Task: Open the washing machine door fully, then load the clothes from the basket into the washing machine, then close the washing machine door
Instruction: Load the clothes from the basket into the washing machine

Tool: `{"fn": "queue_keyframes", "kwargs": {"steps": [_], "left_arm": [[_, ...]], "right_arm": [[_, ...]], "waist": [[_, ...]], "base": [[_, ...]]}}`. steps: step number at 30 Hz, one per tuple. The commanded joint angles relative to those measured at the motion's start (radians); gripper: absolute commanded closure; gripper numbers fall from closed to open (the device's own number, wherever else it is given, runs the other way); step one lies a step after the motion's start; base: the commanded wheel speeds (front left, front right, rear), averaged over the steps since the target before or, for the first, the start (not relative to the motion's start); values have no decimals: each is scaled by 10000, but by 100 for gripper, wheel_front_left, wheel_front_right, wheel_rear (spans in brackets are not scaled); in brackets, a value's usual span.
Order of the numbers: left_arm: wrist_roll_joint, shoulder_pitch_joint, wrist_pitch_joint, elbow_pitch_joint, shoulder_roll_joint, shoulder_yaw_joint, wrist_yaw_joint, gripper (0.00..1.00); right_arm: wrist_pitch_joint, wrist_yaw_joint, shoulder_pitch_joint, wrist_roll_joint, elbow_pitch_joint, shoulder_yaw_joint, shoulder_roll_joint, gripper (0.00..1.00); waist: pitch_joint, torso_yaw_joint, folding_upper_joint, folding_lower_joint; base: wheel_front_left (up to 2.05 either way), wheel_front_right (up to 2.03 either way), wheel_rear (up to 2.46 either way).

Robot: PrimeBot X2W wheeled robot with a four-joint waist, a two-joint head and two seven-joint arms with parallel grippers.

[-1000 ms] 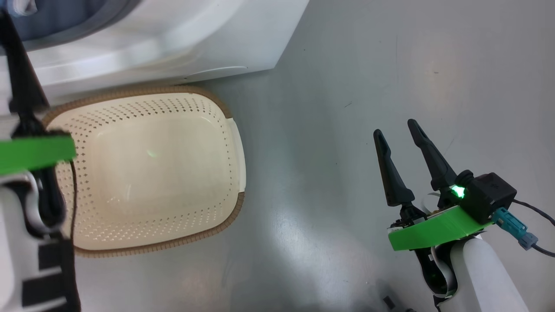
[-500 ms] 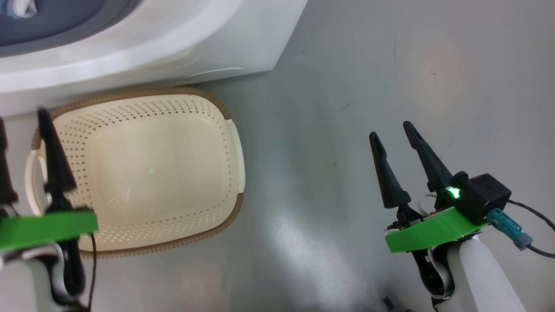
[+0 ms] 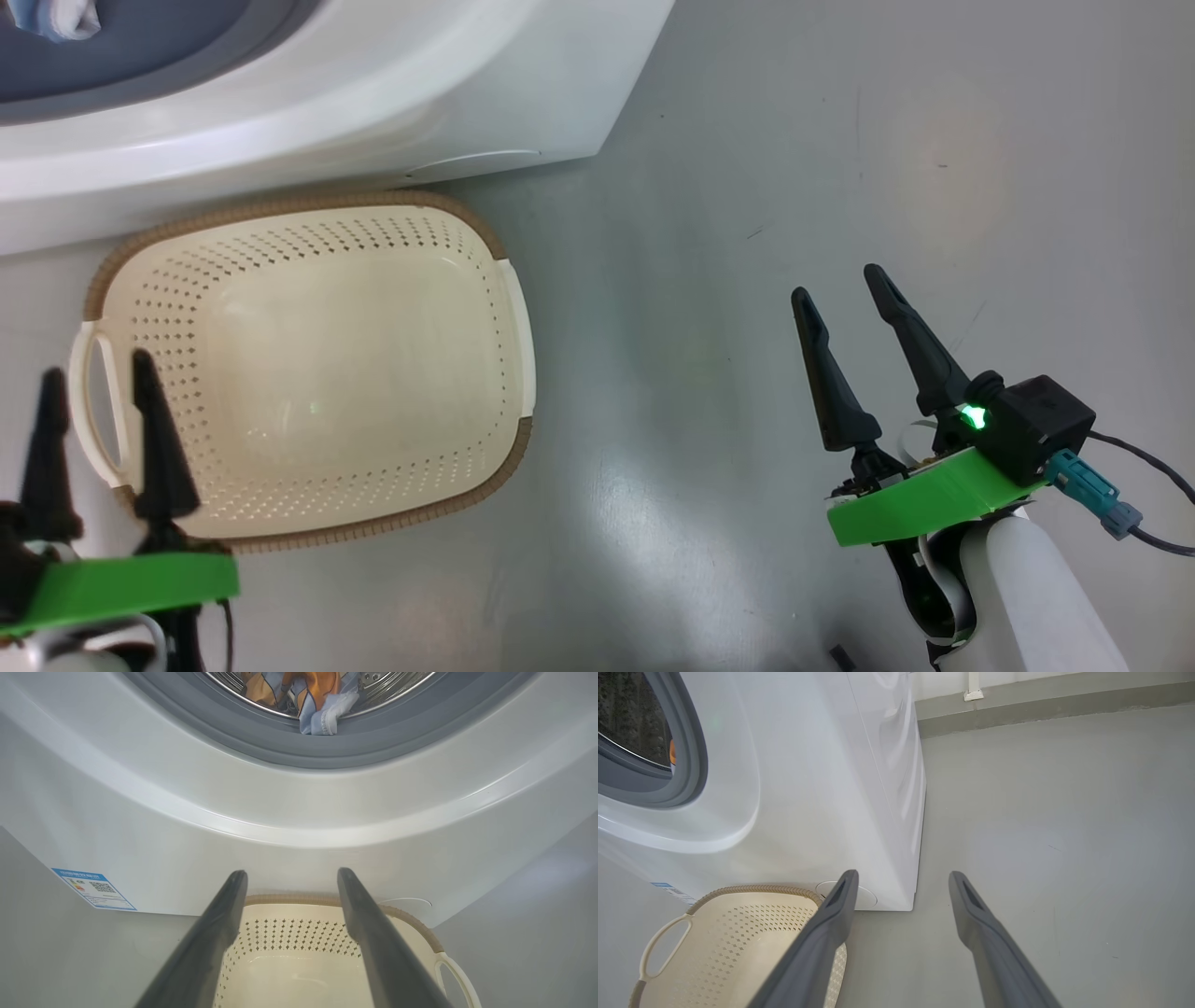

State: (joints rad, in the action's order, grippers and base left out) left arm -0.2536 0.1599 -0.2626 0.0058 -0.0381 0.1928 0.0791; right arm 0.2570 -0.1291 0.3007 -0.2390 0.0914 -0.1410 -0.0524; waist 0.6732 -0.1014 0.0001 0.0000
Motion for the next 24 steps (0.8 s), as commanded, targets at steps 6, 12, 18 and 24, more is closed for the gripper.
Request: {"fn": "queue_keyframes", "kwargs": {"steps": [6, 12, 18, 24], "left_arm": [[-322, -797, 8, -87, -123, -135, -378, 0], [-353, -964, 8, 37, -123, -266, -504, 0], [-383, -1128, 8, 135, -122, -173, -482, 0], [-393, -1082, 8, 199, -122, -200, -404, 0]], "right_arm": [[48, -16, -236, 110, -178, -212, 22, 0], [48, -16, -260, 106, -155, -222, 22, 0], [48, -16, -271, 128, -158, -233, 22, 0], [48, -16, -319, 126, -137, -231, 22, 0]], "waist": [[-23, 15, -1, 0], [-99, 16, -1, 0], [-144, -3, -1, 0], [-204, 4, -1, 0]], "base": [[0, 0, 0], [0, 0, 0], [0, 0, 0], [0, 0, 0]]}}
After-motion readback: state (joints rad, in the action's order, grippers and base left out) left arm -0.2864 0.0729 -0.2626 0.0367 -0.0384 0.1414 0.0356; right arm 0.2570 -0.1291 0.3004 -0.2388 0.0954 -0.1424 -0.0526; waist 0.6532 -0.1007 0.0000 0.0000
